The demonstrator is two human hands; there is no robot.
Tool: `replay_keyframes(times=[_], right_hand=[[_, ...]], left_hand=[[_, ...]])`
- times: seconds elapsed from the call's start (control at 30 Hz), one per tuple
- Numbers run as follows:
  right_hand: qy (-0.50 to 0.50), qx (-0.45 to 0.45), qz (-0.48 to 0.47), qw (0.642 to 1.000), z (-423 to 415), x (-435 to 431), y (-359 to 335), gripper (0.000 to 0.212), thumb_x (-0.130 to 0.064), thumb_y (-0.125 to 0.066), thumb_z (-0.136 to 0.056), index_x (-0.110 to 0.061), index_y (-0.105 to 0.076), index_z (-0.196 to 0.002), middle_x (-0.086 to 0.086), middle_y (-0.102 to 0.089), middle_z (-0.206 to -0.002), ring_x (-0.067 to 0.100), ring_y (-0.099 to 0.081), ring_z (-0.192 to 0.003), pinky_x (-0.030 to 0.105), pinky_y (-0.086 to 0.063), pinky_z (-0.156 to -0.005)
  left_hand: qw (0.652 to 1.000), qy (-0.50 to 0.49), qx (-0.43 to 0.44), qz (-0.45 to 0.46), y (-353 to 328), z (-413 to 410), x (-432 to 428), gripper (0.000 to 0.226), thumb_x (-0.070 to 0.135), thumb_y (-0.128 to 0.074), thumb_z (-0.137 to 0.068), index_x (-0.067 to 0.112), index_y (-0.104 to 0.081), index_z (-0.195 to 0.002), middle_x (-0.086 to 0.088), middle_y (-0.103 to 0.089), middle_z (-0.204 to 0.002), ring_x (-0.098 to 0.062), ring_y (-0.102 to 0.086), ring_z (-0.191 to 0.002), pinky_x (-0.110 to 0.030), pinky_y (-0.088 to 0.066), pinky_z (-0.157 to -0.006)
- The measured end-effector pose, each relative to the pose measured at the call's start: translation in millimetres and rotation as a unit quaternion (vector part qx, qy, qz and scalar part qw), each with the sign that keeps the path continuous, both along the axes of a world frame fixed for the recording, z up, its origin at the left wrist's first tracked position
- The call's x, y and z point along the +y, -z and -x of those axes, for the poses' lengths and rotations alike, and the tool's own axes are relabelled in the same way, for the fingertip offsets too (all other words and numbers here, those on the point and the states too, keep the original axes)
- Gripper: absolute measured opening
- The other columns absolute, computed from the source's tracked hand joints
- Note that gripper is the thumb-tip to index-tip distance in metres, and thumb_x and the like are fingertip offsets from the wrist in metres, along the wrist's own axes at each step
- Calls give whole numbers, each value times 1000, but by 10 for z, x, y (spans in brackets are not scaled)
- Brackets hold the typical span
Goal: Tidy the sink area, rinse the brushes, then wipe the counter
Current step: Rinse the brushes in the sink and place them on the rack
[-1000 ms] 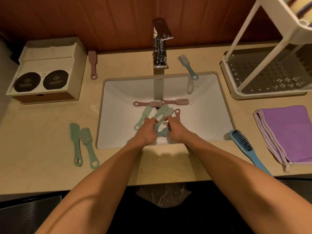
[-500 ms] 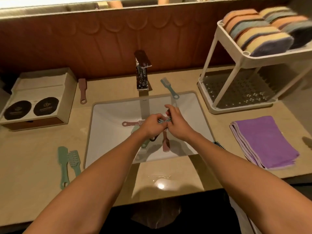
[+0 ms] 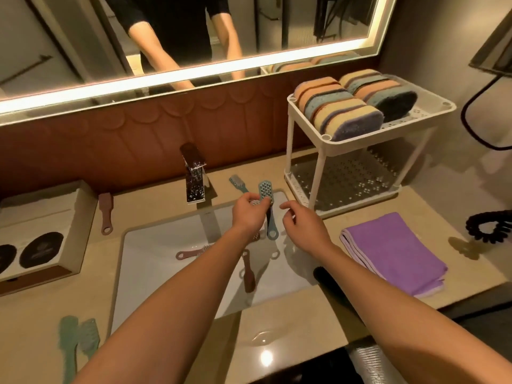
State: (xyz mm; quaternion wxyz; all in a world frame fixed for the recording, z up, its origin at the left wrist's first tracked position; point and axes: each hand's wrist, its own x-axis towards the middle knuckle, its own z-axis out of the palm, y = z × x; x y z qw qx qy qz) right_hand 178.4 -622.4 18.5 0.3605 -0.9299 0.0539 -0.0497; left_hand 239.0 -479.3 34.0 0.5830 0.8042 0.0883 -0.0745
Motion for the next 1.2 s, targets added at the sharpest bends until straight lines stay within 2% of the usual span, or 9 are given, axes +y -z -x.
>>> replay_keyframes(times=[0.23, 0.37, 0.5, 0.6, 0.73, 0.93, 1.0, 1.13, 1.2], right_hand=[[118, 6, -29, 993, -45, -520, 62, 20, -28, -48, -97, -30, -69, -97, -9, -72, -88, 14, -67, -75, 42, -60, -65], [159, 1, -13, 987, -132, -700, 77, 19, -27, -48, -98, -26, -63, -86, -7, -66, -75, 13, -61, -66, 32, -49, -53], [153, 33, -51, 986, -292, -831, 124, 20, -30, -52, -98, -16, -65, -92, 1, -66, -81, 21, -64, -76, 40, -54, -64], [129, 55, -69, 988, -428, -888, 153, 22, -31, -55, -95, -13, -67, -100, 4, -68, -88, 23, -65, -82, 46, -58, -74], [100, 75, -95, 988, -574, -930, 180, 19, -26, -58, -94, -17, -66, -109, 7, -69, -90, 26, -67, -82, 49, -60, -77], [90, 74, -79, 990, -724, -971, 248, 30, -26, -66, -85, -31, -62, -115, 7, -69, -102, 32, -66, -93, 48, -59, -82], [83, 74, -85, 990, -755, -957, 287, 33, -26, -67, -85, -30, -60, -118, 6, -69, -104, 33, -66, -96, 49, -58, -84], [86, 88, -89, 988, -819, -955, 384, 44, -31, -68, -87, -37, -49, -126, 6, -68, -111, 33, -65, -101, 50, -58, -85], [83, 84, -81, 990, -847, -961, 436, 44, -28, -70, -85, -37, -50, -124, 5, -67, -111, 33, -65, -100, 50, -59, -84]], left_hand=[[994, -32, 71, 72, 20, -270, -415, 25, 37, -67, -94, 19, -63, -111, -7, -70, -98, -18, -63, -82, -31, -47, -68], [989, -31, 95, 108, 50, -405, -600, 26, 35, -67, -95, 16, -66, -113, -8, -71, -100, -14, -62, -76, -27, -47, -65], [979, -40, 115, 165, -10, -522, -785, 20, 27, -69, -95, 10, -71, -106, -8, -74, -93, -11, -63, -66, -17, -41, -41], [969, -45, 134, 204, -21, -649, -894, 13, 22, -71, -94, 9, -70, -97, -8, -71, -81, -11, -62, -62, -14, -41, -39], [965, -36, 156, 210, -42, -835, -991, 11, 21, -69, -95, 11, -64, -92, -7, -74, -76, -13, -66, -60, -23, -50, -46], [963, 19, 200, 180, 62, -940, -1139, 34, 26, -67, -95, 2, -64, -120, -13, -72, -90, -16, -67, -63, -24, -50, -46], [957, 27, 222, 183, 121, -945, -1181, 41, 30, -68, -92, 3, -65, -122, -16, -74, -94, -21, -68, -74, -27, -55, -55], [952, 52, 230, 195, 150, -997, -1243, 51, 28, -73, -78, 1, -68, -121, -26, -69, -117, -33, -68, -96, -51, -56, -95], [951, 61, 234, 191, 116, -983, -1257, 43, 23, -74, -82, 1, -69, -118, -26, -71, -112, -36, -72, -99, -58, -56, -91]])
